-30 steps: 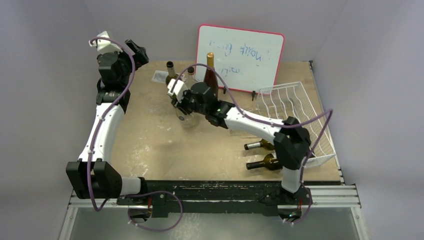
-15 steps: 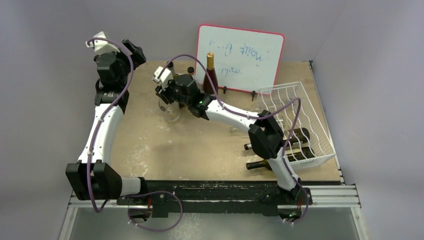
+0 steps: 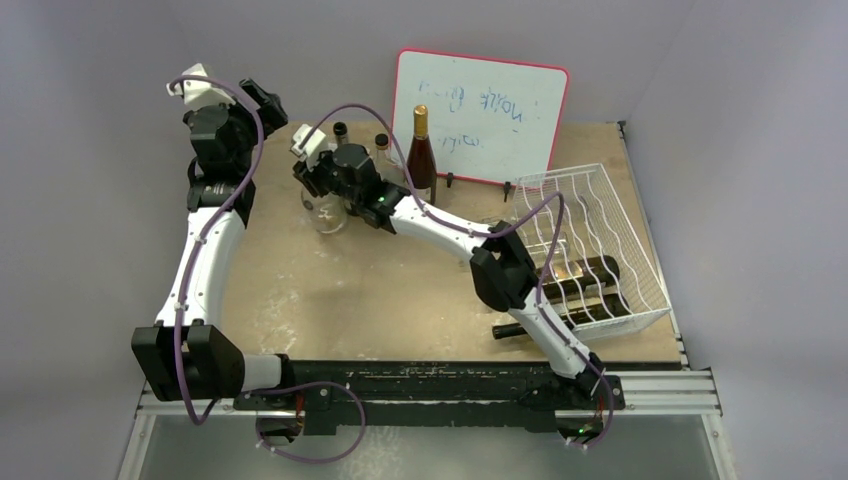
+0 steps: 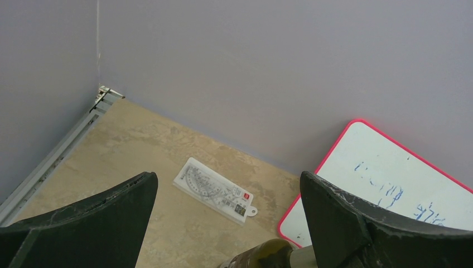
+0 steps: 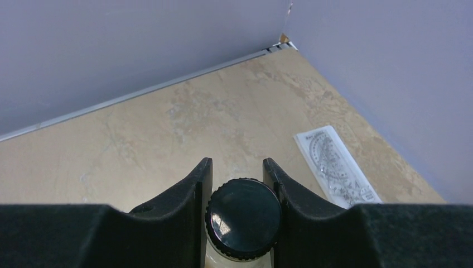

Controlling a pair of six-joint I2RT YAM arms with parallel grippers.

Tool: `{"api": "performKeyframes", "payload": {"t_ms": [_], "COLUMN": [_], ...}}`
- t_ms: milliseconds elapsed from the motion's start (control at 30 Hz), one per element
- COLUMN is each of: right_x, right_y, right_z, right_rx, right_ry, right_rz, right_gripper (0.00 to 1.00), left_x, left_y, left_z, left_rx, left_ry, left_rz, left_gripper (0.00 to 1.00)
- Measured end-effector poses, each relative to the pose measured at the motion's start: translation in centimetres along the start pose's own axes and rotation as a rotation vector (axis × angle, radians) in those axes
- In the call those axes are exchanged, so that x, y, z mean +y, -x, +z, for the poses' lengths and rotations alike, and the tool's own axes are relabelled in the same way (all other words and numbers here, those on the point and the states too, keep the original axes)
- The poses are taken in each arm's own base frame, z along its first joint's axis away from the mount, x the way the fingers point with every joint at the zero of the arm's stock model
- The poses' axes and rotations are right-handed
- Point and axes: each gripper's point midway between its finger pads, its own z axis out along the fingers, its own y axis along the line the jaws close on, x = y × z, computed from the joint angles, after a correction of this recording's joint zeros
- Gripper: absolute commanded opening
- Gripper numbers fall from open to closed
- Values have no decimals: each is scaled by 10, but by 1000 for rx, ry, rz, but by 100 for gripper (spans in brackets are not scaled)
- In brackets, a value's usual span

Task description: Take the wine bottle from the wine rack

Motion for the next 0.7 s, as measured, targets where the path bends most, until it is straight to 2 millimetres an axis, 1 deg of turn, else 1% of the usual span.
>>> {"api": "performKeyframes", "payload": {"t_ms": [200,500,533,600,633,667,700], "right_x": [-8,-15,-16,-17,-17,-17,-17], "right_y": [3,5,5,6,5,5,5], "right_z": [19,29,30,30,31,31,31], "right_rx": [-47,-99,-105,-107,-107,-108,-110], "right_ry": [-50,-104,-110,-114,-115,-115,-115], "right_rz": [-20,-60,-63,-68,-70,-71,-72], "right_gripper": [0,0,2,10,16,25,30], "left_x": [1,2,2,2,2,2,1], "left_y": [1,1,1,1,1,1,1], "left_z": [0,0,0,0,0,0,0], "left_rx": [-2,-2,-2,-2,-2,-1,-1], "left_ry": [3,4,4,3,3,2,1], "left_rz": [0,0,0,-1,0,-1,0], "left_gripper": [98,98,98,98,98,98,98]}}
